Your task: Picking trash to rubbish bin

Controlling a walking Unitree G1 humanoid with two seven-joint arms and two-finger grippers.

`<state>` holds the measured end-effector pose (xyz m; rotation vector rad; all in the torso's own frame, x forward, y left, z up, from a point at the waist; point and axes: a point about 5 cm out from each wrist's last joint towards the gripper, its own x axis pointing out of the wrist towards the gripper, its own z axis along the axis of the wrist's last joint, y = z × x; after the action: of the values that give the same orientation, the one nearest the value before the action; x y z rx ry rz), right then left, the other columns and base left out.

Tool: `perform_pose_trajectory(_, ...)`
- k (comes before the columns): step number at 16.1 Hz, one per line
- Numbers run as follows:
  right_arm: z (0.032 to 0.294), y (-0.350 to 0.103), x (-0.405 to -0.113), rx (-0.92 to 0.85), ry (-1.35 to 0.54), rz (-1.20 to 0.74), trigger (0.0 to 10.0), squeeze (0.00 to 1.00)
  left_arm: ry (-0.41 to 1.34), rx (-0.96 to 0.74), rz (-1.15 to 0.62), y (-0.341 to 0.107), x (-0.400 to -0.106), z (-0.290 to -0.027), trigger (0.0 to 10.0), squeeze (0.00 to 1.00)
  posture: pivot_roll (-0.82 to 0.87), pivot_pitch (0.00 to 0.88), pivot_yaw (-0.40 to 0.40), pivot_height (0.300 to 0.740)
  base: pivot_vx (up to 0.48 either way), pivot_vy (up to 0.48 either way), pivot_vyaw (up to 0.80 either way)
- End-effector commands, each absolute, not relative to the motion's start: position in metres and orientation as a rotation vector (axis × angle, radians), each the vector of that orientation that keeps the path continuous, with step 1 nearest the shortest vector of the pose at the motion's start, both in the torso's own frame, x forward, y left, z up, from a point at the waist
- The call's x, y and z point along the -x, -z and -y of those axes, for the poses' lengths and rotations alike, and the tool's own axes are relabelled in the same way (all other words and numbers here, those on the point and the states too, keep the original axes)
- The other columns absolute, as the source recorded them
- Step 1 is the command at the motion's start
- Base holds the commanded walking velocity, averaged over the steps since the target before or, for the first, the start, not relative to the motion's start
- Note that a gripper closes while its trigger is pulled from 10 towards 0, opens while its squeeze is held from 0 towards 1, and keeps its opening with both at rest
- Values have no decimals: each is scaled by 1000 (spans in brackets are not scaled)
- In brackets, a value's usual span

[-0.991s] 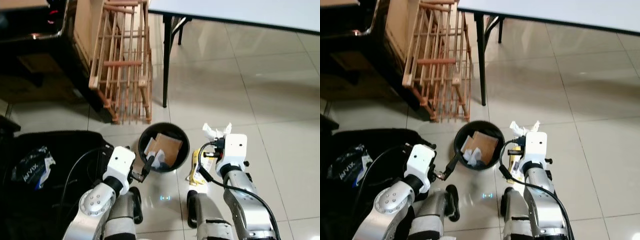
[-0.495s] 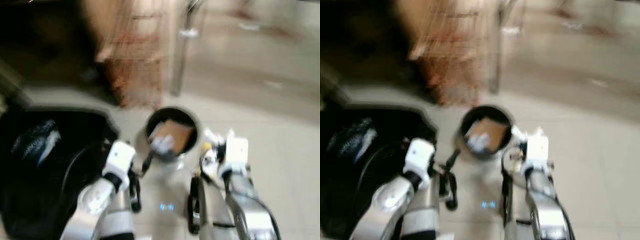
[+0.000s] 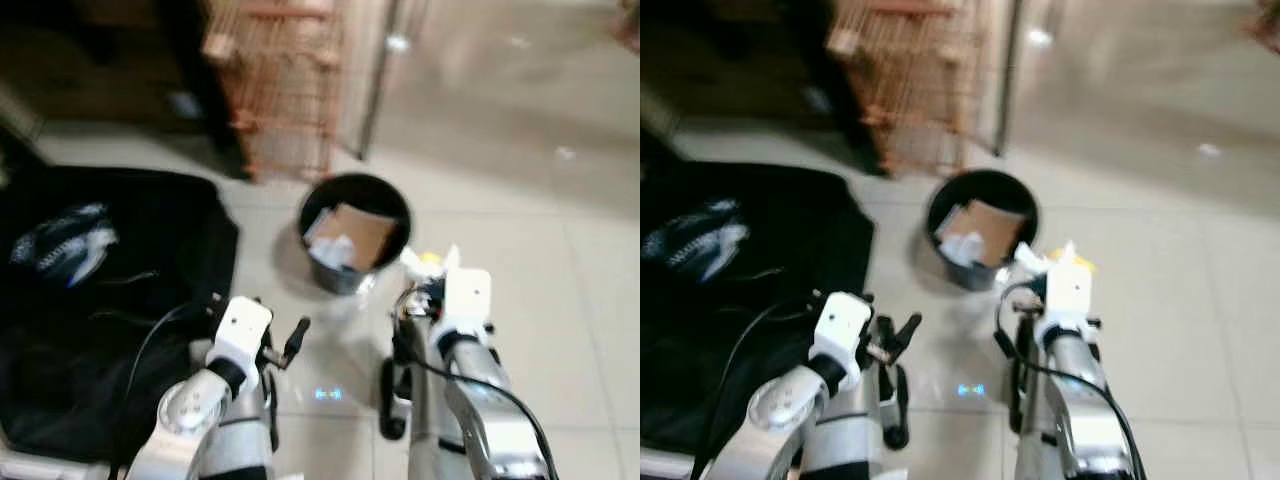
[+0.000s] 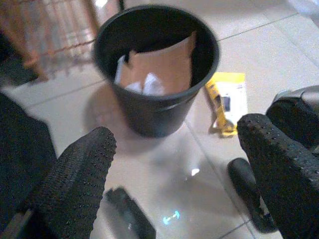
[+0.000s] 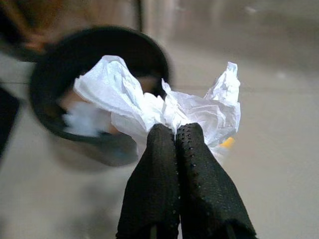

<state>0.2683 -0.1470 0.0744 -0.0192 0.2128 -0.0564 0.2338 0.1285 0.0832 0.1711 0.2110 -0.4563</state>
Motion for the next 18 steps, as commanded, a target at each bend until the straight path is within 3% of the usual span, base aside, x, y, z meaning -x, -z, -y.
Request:
perform_pose_trajectory(1, 147, -71, -265, 23, 63, -228, 0, 0, 465, -170, -226, -81, -229, -129, 10000, 0, 44, 403, 57, 560, 0, 0, 0)
perform_pose_trajectory(10, 152, -71, -268, 28, 77, -221, 0, 0, 533, -174, -211, -85, -224, -133, 10000, 0, 55, 418, 63, 560, 0, 0, 0)
perform_pose_trajectory(13, 157, -72, -272, 38, 76, -221, 0, 0, 598, -189, -194, -93, -226, -149, 10000, 0, 62, 434, 57, 560, 0, 0, 0)
perform_pose_trajectory(18, 163, -75, -278, 49, 81, -213, 0, 0, 680, -127, -173, -104, -234, -141, 10000, 0, 59, 446, 57, 560, 0, 0, 0)
